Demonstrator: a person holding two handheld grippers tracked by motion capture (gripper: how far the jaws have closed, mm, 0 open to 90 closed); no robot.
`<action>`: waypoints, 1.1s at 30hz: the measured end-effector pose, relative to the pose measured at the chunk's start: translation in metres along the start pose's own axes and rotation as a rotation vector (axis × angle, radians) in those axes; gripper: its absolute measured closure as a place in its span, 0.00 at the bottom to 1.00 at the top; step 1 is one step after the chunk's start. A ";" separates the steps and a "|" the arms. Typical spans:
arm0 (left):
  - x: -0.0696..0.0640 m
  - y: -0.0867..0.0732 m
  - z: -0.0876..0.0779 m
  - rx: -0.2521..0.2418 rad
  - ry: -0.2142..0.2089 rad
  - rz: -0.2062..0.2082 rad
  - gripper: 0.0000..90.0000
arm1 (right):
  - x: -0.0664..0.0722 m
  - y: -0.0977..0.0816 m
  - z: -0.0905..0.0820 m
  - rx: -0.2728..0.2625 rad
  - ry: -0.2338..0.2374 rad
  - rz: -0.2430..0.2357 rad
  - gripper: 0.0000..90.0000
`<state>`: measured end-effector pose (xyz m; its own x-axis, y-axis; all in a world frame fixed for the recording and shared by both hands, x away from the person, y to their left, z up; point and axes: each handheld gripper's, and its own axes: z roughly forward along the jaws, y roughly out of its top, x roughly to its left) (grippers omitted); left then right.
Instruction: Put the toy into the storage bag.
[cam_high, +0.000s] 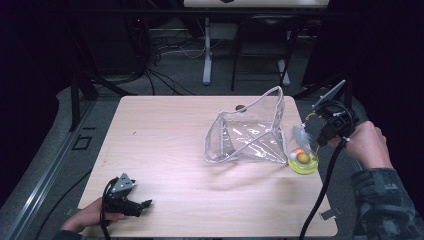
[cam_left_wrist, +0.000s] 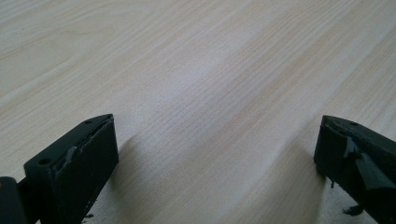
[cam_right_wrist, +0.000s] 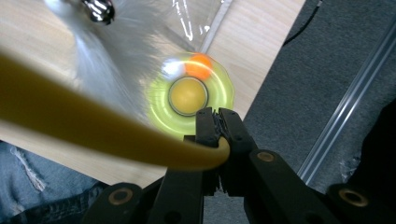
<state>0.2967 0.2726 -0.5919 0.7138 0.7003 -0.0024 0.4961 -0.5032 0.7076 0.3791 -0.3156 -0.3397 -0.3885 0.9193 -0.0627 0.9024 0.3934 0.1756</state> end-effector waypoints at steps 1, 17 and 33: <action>0.000 0.000 0.000 0.000 0.000 0.000 0.00 | -0.002 0.002 -0.002 0.008 0.003 -0.002 0.97; 0.000 0.000 0.000 0.000 0.000 0.000 0.00 | -0.014 0.026 -0.035 -0.003 -0.027 0.025 0.97; 0.000 0.000 0.000 0.000 0.000 0.000 0.00 | -0.017 0.046 -0.060 -0.009 -0.050 0.020 0.97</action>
<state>0.2967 0.2725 -0.5920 0.7137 0.7004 -0.0022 0.4959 -0.5030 0.7079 0.4165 -0.3138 -0.2717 -0.3604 0.9265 -0.1080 0.9081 0.3749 0.1864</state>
